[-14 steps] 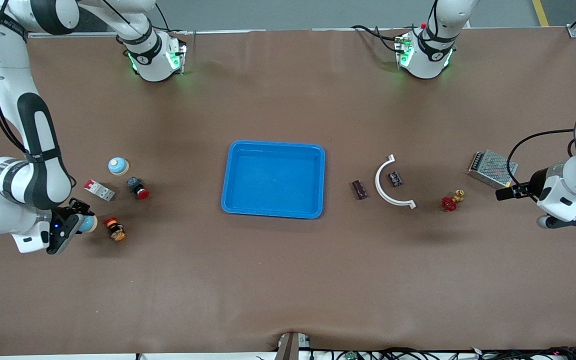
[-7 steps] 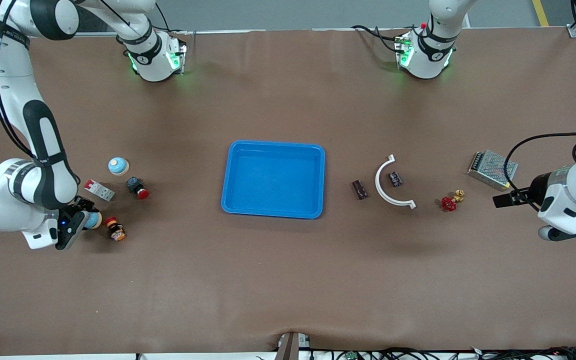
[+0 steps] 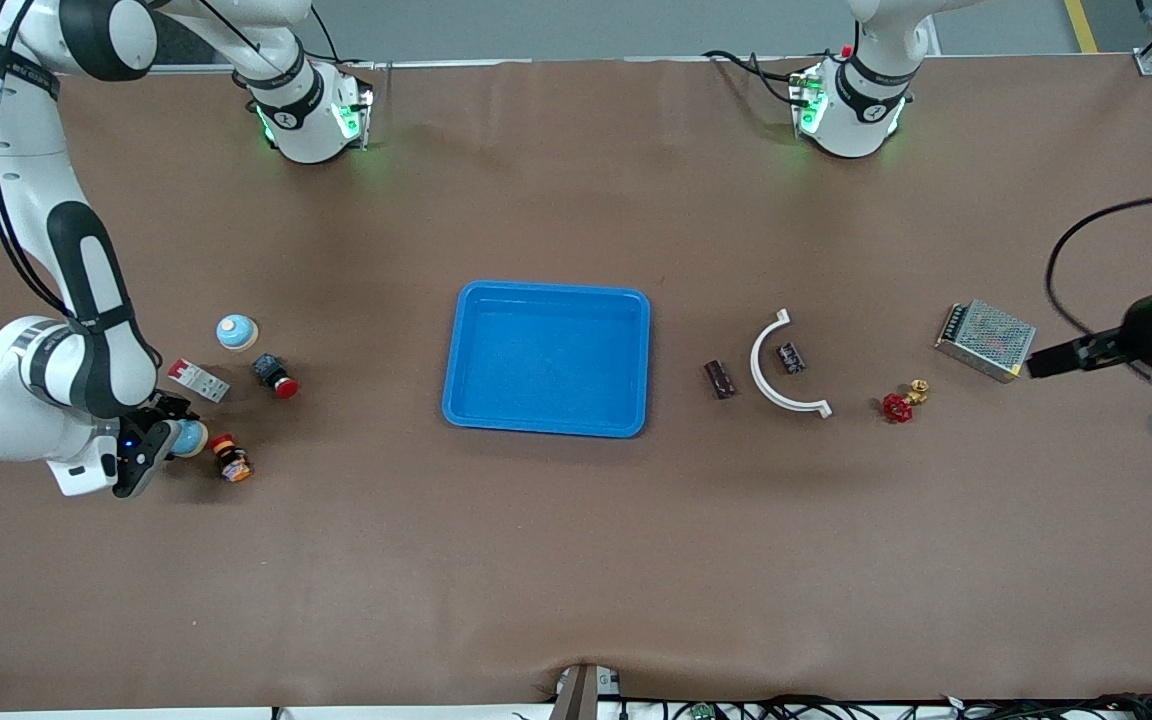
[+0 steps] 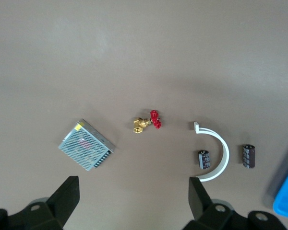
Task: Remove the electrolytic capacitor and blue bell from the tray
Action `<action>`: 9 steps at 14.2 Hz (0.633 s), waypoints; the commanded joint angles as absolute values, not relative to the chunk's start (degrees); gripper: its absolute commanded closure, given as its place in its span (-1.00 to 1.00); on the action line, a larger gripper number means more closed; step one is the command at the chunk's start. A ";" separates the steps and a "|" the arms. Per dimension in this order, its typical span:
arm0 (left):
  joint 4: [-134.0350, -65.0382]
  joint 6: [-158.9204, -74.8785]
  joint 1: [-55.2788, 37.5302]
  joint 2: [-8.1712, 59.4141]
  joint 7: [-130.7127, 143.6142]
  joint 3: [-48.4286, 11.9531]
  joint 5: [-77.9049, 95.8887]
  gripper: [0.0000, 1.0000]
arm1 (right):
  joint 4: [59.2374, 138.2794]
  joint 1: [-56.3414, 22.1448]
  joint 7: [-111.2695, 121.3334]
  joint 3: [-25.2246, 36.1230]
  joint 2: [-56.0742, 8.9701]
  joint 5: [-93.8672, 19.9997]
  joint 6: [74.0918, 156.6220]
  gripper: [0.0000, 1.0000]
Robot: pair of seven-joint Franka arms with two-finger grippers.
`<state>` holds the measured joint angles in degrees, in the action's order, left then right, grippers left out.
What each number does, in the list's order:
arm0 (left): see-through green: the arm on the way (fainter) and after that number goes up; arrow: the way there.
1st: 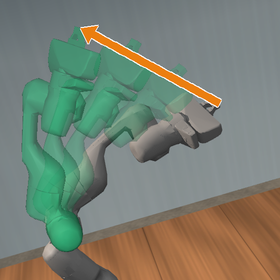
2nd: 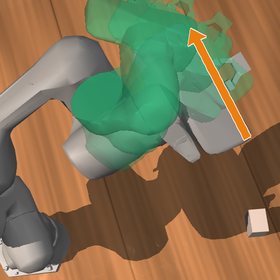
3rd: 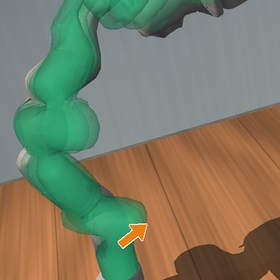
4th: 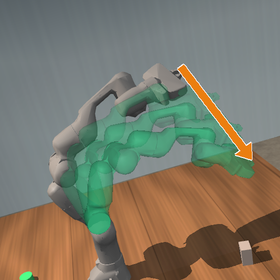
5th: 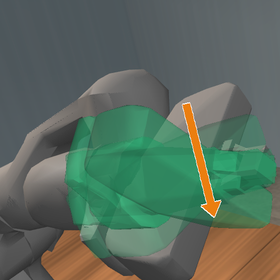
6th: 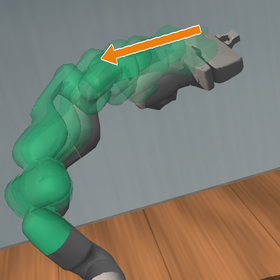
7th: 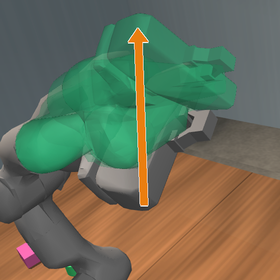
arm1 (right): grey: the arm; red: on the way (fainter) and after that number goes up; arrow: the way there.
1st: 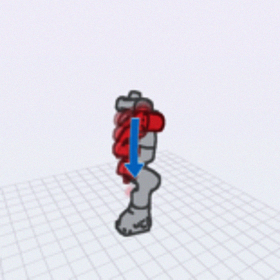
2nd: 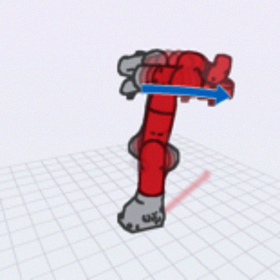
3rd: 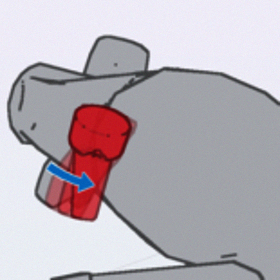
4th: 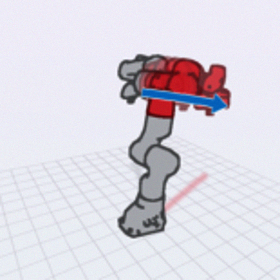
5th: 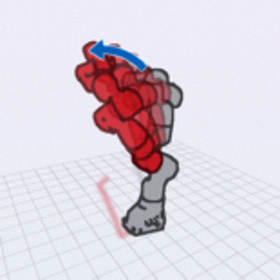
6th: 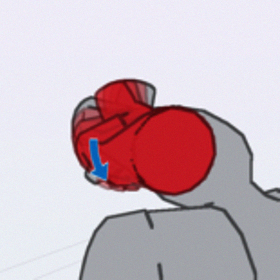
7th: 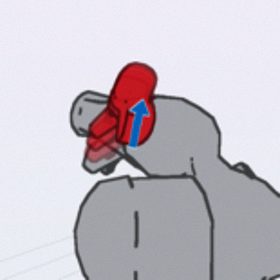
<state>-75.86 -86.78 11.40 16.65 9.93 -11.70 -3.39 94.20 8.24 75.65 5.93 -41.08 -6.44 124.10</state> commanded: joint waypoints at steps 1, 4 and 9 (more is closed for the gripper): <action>-77.34 -84.74 6.96 13.11 6.77 -6.08 -1.23 -1.00 | 93.96 9.49 75.50 4.66 -40.52 -6.50 123.66 -1.00; -77.69 -80.96 2.12 9.15 5.10 -2.47 -1.23 -1.00 | 92.21 8.53 72.27 4.57 -38.77 -6.50 120.26 -1.00; -78.04 -76.47 -2.89 3.44 4.83 0.79 -0.88 -1.00 | 86.75 2.22 54.36 4.83 -30.87 -5.36 102.43 -1.00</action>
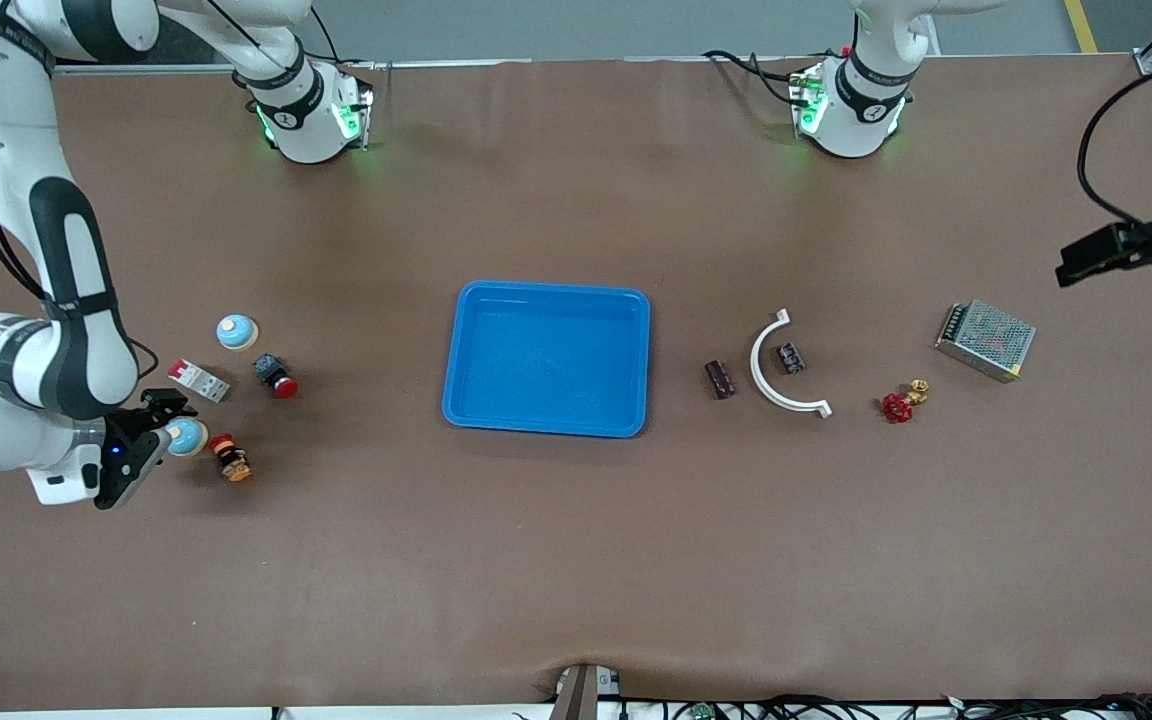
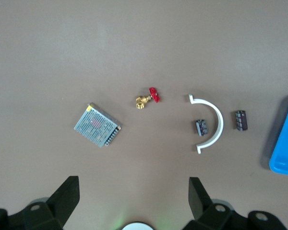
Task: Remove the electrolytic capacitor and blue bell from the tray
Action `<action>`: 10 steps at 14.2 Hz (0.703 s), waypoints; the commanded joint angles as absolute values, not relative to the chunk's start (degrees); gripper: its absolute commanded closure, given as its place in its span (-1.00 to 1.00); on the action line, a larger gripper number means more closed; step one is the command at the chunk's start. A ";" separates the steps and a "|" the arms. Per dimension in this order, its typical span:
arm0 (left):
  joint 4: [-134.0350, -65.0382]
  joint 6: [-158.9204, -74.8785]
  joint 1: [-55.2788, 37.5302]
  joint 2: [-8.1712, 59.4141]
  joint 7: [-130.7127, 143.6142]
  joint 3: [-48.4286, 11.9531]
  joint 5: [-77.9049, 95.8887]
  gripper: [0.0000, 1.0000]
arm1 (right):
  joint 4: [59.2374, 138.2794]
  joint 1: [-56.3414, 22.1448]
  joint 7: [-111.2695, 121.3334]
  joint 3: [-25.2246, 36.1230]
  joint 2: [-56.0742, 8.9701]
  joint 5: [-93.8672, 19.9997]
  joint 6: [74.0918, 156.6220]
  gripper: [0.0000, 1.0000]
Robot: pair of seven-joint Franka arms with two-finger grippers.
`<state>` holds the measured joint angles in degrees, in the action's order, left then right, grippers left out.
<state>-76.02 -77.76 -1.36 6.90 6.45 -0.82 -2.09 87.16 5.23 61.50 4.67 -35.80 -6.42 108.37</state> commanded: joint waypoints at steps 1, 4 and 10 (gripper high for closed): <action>-79.27 -76.03 -3.16 1.77 4.83 1.14 0.08 -1.00 | 86.49 0.46 49.62 5.01 -28.59 -5.36 98.74 -1.00; -79.90 -76.20 -4.04 0.17 5.88 4.12 8.75 -1.00 | 85.78 -4.82 34.24 4.75 -21.56 -3.69 88.80 -1.00; -79.63 -84.17 -5.71 -0.35 5.19 4.66 6.53 -1.00 | 87.97 -11.94 11.37 4.57 -9.25 -2.29 80.69 -1.00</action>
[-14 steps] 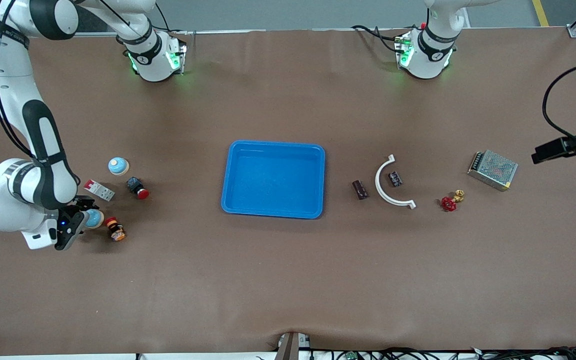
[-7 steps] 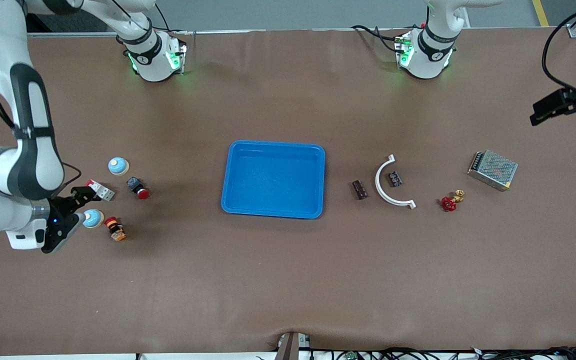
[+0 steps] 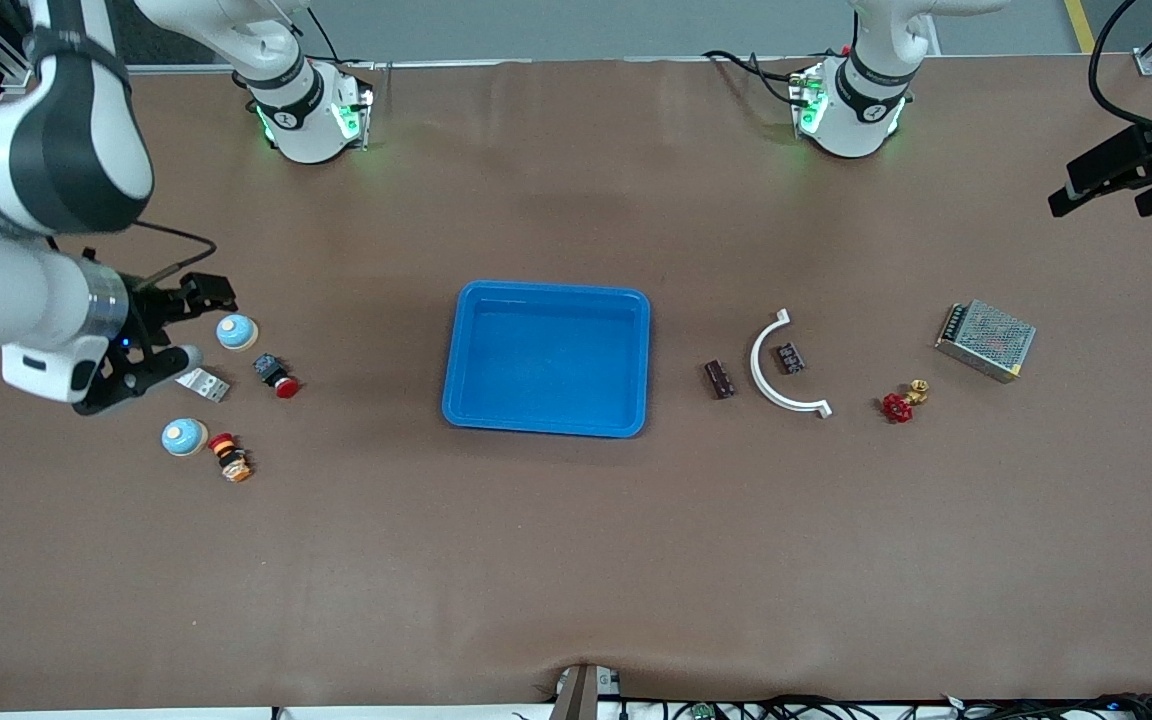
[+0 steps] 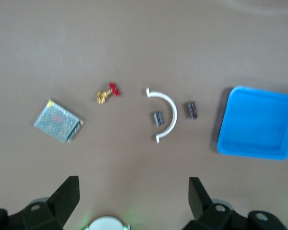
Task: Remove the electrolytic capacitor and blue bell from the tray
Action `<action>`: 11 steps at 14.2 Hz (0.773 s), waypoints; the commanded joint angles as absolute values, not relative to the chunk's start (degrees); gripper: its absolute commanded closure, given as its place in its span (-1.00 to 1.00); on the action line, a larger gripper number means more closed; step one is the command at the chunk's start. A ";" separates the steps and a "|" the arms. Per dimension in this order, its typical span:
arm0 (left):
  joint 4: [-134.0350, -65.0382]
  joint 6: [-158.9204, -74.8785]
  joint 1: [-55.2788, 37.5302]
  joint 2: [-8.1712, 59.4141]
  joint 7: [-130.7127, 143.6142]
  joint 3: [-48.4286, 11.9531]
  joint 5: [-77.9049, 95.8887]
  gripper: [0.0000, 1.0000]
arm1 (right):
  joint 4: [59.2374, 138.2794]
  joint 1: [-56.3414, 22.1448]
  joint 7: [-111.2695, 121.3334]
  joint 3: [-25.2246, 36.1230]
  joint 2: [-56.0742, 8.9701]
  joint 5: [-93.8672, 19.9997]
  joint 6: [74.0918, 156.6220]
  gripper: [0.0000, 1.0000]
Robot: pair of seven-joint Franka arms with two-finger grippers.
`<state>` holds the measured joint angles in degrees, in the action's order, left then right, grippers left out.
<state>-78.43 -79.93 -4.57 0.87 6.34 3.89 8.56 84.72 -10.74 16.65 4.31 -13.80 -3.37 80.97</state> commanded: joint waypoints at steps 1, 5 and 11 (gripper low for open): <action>-79.54 -85.24 -5.71 0.34 4.92 4.66 5.46 -1.00 | 88.76 -12.04 8.55 4.57 -6.79 -2.02 80.60 -1.00; -79.54 -87.98 -7.56 1.75 -0.67 4.83 1.33 -1.00 | 96.48 -11.08 7.04 4.83 4.37 -0.44 82.16 -1.00; -80.50 -89.38 -7.56 3.16 -2.55 4.83 0.97 -1.00 | 100.20 -2.56 7.03 4.92 6.94 0.78 88.23 -1.00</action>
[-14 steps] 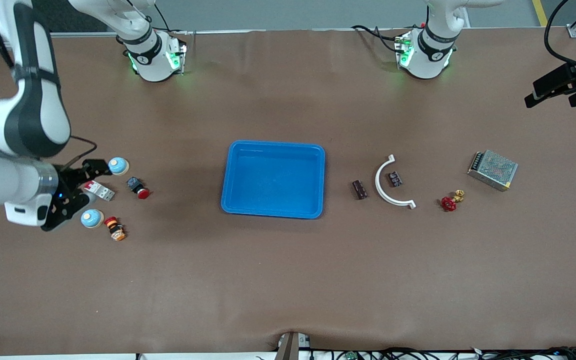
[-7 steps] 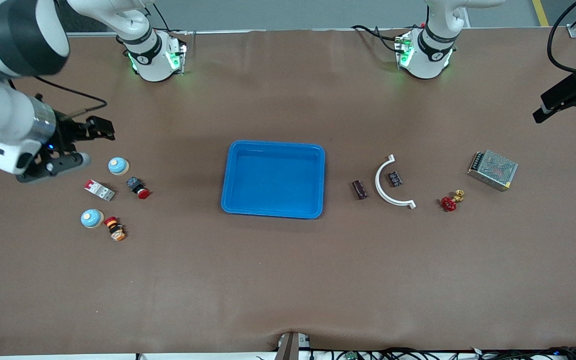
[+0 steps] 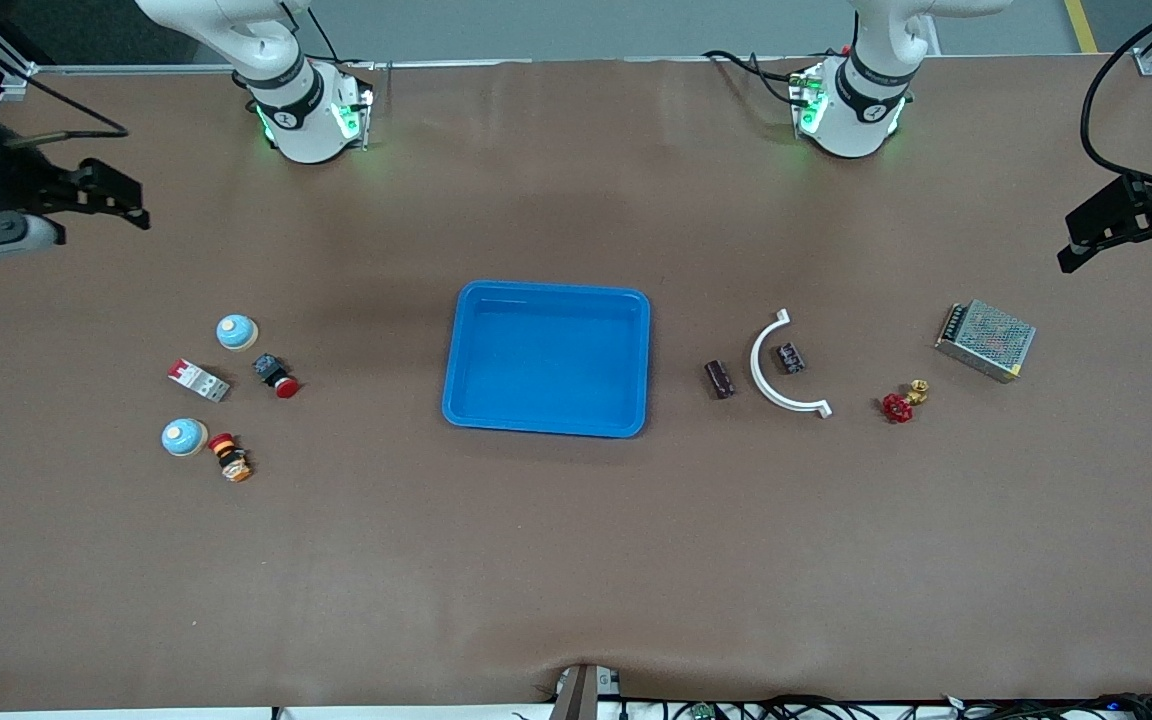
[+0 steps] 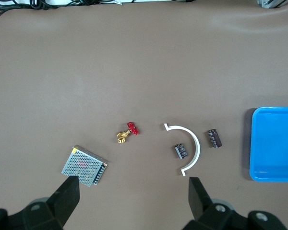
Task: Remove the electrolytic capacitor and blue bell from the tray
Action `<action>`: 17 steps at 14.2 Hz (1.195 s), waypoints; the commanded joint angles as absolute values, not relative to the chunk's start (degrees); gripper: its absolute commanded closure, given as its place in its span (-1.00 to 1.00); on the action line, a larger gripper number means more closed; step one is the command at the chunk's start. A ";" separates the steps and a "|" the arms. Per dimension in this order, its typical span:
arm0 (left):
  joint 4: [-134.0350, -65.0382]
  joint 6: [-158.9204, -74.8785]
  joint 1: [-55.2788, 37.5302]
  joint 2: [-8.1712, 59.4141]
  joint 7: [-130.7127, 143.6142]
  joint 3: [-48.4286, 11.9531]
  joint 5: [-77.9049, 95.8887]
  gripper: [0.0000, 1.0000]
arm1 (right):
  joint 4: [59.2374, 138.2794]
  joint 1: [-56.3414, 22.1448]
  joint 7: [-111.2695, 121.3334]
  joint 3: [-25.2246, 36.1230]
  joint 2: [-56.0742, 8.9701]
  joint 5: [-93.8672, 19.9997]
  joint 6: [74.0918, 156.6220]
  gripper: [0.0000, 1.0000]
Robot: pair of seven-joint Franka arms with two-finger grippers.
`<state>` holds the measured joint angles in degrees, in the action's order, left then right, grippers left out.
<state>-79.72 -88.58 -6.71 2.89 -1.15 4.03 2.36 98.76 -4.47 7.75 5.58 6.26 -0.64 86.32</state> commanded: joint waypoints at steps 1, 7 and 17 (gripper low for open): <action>-80.77 -89.38 -7.65 3.60 -3.94 4.75 -0.08 -1.00 | 100.20 -1.24 6.94 4.92 6.77 0.79 88.42 -1.00; -82.62 -87.98 -7.73 3.87 -6.50 4.22 -0.35 -1.00 | 98.62 -1.14 -2.54 4.40 6.59 0.88 87.81 -1.00; -82.44 -86.93 -7.73 3.87 -11.84 1.76 -5.45 -1.00 | 97.29 -0.70 -2.11 4.48 6.50 0.79 86.48 -1.00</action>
<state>-82.31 -87.76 -7.66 4.43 -7.49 1.79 -4.06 97.91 -0.99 -1.07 4.90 6.16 -0.09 87.37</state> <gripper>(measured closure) 0.000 0.000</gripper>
